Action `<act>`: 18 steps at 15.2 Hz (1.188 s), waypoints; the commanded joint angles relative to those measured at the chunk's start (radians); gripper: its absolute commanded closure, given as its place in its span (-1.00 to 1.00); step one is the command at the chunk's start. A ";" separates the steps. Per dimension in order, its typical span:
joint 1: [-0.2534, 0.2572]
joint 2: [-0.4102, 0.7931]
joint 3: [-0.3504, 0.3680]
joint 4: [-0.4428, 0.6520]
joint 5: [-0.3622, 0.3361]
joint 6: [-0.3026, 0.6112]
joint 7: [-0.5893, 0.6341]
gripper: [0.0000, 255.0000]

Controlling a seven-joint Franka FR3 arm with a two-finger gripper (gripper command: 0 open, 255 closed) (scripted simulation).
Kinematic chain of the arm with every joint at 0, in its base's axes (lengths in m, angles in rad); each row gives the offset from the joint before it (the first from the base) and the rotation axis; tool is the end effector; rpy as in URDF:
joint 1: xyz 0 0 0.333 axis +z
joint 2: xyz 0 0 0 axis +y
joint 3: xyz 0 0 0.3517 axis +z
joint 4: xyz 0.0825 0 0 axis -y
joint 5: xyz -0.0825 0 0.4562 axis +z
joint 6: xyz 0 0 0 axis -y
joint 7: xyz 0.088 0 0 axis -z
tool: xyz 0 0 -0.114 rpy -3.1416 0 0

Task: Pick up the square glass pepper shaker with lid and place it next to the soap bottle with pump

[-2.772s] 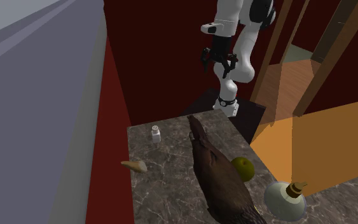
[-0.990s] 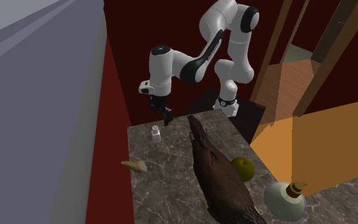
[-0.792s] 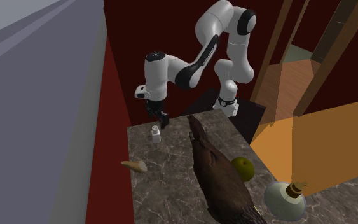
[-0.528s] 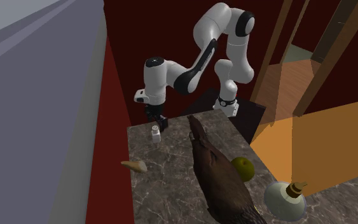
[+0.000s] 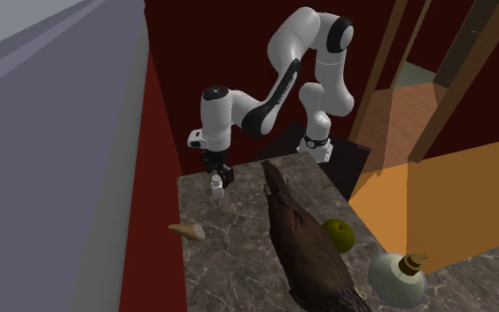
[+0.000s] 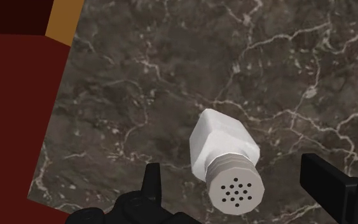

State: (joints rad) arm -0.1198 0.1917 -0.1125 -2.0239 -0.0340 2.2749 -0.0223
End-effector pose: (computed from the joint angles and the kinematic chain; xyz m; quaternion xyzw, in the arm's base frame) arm 0.6393 -0.1506 0.3465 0.9949 -0.0928 0.0269 0.0276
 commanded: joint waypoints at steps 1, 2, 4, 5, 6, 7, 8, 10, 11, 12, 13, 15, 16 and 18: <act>0.000 0.000 0.000 0.000 0.000 0.000 0.000 -1.00; 0.000 0.000 0.000 0.000 0.000 0.000 0.000 -1.00; 0.000 0.000 0.000 0.000 0.000 0.000 0.000 1.00; 0.000 0.000 0.000 0.000 0.000 0.000 0.000 1.00; 0.000 0.000 0.000 0.000 0.000 0.000 0.000 1.00; 0.000 0.000 0.000 0.000 0.000 0.000 0.000 1.00; 0.000 0.000 0.000 0.000 0.000 0.000 0.000 1.00; 0.000 0.000 0.000 0.000 0.000 0.000 0.000 1.00; 0.000 0.000 0.000 0.000 0.000 0.000 0.000 1.00; 0.000 0.000 0.000 0.000 0.000 0.000 0.000 1.00; 0.000 -0.007 0.000 0.005 -0.001 -0.012 0.000 1.00; 0.001 -0.019 0.000 0.017 -0.002 -0.036 0.000 1.00; 0.001 -0.026 0.000 0.023 -0.002 -0.049 0.000 1.00; 0.001 -0.037 -0.001 0.036 -0.003 -0.073 0.000 1.00</act>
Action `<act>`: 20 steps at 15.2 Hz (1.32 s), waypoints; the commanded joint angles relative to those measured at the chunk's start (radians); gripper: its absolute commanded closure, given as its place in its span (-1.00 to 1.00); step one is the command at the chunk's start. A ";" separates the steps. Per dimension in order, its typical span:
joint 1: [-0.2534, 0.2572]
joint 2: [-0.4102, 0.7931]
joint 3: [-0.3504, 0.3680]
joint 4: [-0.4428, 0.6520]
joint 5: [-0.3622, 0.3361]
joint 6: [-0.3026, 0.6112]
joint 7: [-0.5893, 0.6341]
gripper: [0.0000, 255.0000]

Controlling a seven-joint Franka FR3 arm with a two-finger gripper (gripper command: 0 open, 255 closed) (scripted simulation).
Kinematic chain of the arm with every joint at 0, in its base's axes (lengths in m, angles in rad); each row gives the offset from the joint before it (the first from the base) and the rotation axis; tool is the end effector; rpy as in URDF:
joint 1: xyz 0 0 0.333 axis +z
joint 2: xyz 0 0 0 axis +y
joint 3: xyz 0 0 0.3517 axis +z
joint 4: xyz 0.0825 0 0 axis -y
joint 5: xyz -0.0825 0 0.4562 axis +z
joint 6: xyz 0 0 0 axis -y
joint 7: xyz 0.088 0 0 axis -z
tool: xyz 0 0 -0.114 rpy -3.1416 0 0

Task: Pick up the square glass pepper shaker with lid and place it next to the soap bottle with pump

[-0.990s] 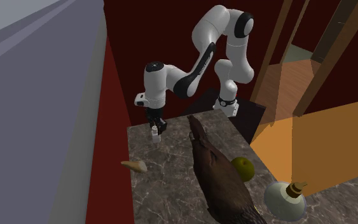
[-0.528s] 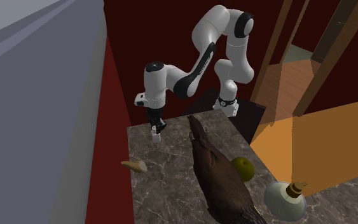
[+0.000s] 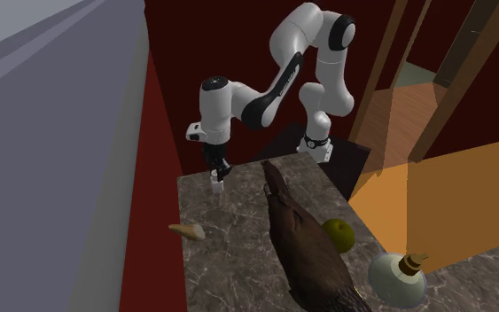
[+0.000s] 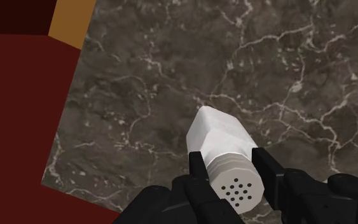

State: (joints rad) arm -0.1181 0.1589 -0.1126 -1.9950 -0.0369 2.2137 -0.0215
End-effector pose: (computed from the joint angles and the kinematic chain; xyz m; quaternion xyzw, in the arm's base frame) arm 0.6406 -0.1502 0.3770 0.9949 -0.0928 0.0271 0.0276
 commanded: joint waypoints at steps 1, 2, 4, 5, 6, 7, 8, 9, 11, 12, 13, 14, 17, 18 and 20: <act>0.000 -0.010 0.000 0.014 -0.001 -0.025 -0.001 1.00; 0.000 -0.016 0.000 0.021 -0.001 -0.037 -0.001 1.00; 0.000 -0.026 -0.001 0.036 -0.002 -0.062 -0.002 1.00; 0.000 -0.031 -0.001 0.043 -0.002 -0.074 -0.002 1.00; 0.001 -0.035 -0.001 0.051 -0.002 -0.087 -0.002 1.00; 0.001 -0.040 -0.001 0.059 -0.003 -0.099 -0.002 1.00; 0.001 -0.044 -0.001 0.068 -0.003 -0.112 -0.003 1.00; 0.001 -0.048 -0.001 0.076 -0.003 -0.125 -0.003 1.00; 0.001 -0.056 -0.001 0.094 -0.004 -0.150 -0.003 1.00; 0.001 -0.059 0.000 0.103 -0.004 -0.163 -0.004 1.00; 0.002 -0.063 0.000 0.113 -0.004 -0.176 -0.004 1.00; 0.002 -0.066 0.000 0.123 -0.004 -0.188 -0.004 1.00; 0.002 -0.074 0.000 0.153 -0.004 -0.227 -0.005 1.00; 0.002 -0.076 0.000 0.164 -0.004 -0.240 -0.006 1.00; 0.002 -0.080 0.000 0.186 -0.004 -0.266 -0.006 1.00</act>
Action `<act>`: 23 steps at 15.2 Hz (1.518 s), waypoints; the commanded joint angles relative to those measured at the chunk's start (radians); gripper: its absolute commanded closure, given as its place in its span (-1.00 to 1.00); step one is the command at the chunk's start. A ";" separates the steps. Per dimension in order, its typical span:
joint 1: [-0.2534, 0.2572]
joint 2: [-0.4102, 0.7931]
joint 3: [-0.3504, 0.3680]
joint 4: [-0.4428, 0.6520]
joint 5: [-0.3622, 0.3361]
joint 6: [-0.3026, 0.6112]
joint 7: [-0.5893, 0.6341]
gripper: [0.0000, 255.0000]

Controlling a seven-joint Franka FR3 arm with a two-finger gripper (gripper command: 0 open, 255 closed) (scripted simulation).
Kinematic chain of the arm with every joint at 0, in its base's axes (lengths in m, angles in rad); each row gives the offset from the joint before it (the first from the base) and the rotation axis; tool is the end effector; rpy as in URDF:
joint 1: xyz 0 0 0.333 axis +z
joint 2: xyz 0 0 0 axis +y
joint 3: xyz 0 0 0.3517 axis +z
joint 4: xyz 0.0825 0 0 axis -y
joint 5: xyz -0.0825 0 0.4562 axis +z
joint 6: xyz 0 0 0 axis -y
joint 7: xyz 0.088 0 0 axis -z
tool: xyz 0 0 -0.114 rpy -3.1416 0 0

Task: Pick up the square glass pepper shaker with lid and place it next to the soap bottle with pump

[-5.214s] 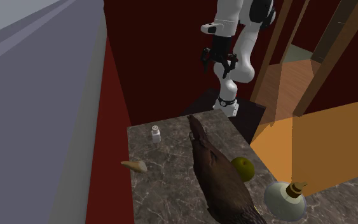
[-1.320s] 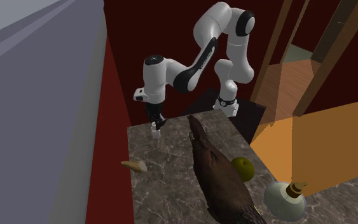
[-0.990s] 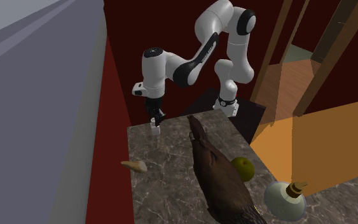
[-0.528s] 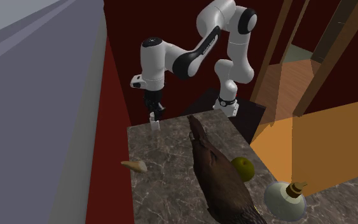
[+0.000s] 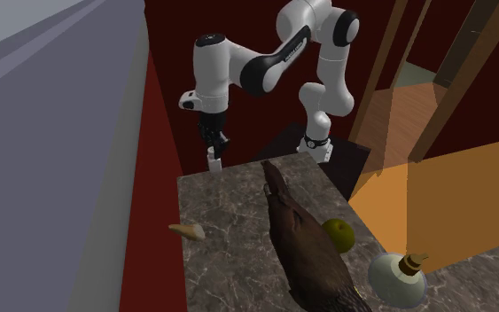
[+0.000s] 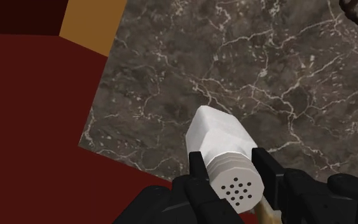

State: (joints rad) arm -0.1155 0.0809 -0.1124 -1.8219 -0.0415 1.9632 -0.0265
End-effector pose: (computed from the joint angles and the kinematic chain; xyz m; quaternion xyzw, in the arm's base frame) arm 0.6461 -0.1511 0.4981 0.9949 -0.0928 0.0271 0.0276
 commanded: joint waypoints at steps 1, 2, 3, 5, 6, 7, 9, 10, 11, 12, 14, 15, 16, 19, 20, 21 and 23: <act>0.000 -0.004 0.000 0.024 0.000 -0.028 -0.002 1.00; 0.000 -0.005 0.000 0.036 0.000 -0.041 -0.002 1.00; 0.000 -0.006 0.000 0.048 0.000 -0.055 -0.003 1.00; 0.000 -0.008 0.000 0.073 0.000 -0.081 -0.004 1.00; 0.000 -0.009 0.000 0.085 0.000 -0.094 -0.004 1.00; 0.000 -0.009 0.000 0.098 0.001 -0.108 -0.005 1.00; 0.000 -0.009 0.000 0.125 0.001 -0.134 -0.006 1.00; 0.000 -0.009 0.000 0.139 0.001 -0.148 -0.007 1.00; 0.000 -0.008 0.000 0.153 0.001 -0.162 -0.007 1.00; 0.000 -0.007 0.000 0.168 0.001 -0.175 -0.008 1.00; 0.000 -0.005 0.000 0.198 0.002 -0.203 -0.009 1.00; 0.000 -0.003 0.000 0.213 0.002 -0.217 -0.010 1.00; 0.000 -0.001 0.000 0.229 0.003 -0.231 -0.010 1.00; -0.001 0.006 -0.001 0.279 0.004 -0.273 -0.013 1.00; -0.001 0.007 -0.001 0.285 0.004 -0.279 -0.013 1.00; 0.011 -0.016 0.009 0.257 -0.001 -0.274 0.009 1.00; 0.035 -0.059 0.029 0.204 -0.008 -0.266 0.053 1.00</act>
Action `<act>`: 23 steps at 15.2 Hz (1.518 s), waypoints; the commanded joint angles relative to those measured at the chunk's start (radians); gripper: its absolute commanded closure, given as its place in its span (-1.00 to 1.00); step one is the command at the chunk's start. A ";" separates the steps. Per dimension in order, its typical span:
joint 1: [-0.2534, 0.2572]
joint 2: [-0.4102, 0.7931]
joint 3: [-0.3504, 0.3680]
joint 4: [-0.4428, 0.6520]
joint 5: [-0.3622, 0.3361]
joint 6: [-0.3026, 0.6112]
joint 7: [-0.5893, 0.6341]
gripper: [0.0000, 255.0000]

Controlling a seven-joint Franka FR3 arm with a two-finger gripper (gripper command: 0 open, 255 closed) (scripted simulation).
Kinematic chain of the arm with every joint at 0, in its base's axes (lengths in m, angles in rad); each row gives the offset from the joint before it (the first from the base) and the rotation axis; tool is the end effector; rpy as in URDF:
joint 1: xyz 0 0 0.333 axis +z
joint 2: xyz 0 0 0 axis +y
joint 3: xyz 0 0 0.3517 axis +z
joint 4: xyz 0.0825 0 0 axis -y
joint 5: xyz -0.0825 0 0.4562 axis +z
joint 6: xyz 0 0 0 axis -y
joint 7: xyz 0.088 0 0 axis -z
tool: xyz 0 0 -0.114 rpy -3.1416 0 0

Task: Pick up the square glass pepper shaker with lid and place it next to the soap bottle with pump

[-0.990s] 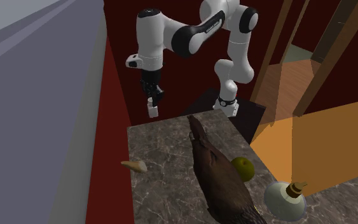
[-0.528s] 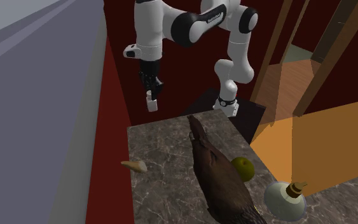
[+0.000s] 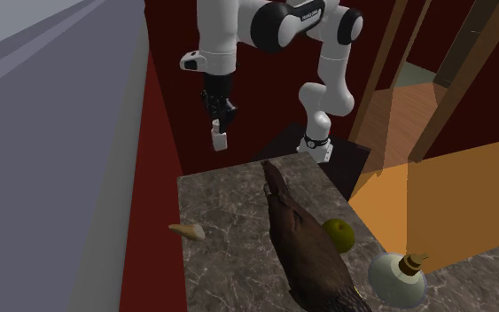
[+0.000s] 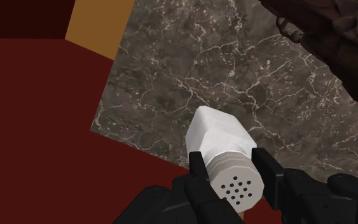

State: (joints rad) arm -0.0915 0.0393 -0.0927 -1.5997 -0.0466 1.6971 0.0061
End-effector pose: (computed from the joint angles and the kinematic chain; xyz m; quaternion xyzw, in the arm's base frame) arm 0.6398 -0.1229 0.6239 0.9950 -0.0926 0.0268 0.0275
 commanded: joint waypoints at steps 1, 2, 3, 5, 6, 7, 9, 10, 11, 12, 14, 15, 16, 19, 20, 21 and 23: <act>0.022 -0.037 0.020 -0.042 -0.006 0.003 0.043 1.00; 0.033 -0.056 0.031 -0.064 -0.009 0.005 0.065 1.00; 0.044 -0.074 0.042 -0.085 -0.011 0.007 0.088 1.00; 0.065 -0.106 0.066 -0.123 -0.013 0.010 0.133 1.00; 0.076 -0.121 0.078 -0.139 -0.014 0.010 0.156 1.00; 0.086 -0.135 0.090 -0.155 -0.014 0.010 0.179 1.00; 0.107 -0.160 0.115 -0.182 -0.013 0.010 0.225 1.00; 0.117 -0.171 0.128 -0.194 -0.012 0.009 0.248 1.00; 0.127 -0.181 0.142 -0.204 -0.011 0.009 0.271 1.00; 0.137 -0.190 0.155 -0.213 -0.009 0.007 0.294 1.00; 0.158 -0.204 0.182 -0.228 -0.006 0.005 0.341 1.00; 0.168 -0.210 0.196 -0.234 -0.004 0.003 0.364 1.00; 0.178 -0.215 0.210 -0.239 -0.002 0.001 0.388 1.00; 0.208 -0.224 0.253 -0.245 0.005 -0.004 0.459 1.00; 0.218 -0.225 0.268 -0.245 0.007 -0.007 0.483 1.00; 0.228 -0.225 0.282 -0.244 0.009 -0.009 0.507 1.00; 0.248 -0.221 0.312 -0.238 0.012 -0.014 0.556 1.00</act>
State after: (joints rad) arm 0.1478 -0.1835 0.2069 -1.8423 -0.0357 1.6878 0.5399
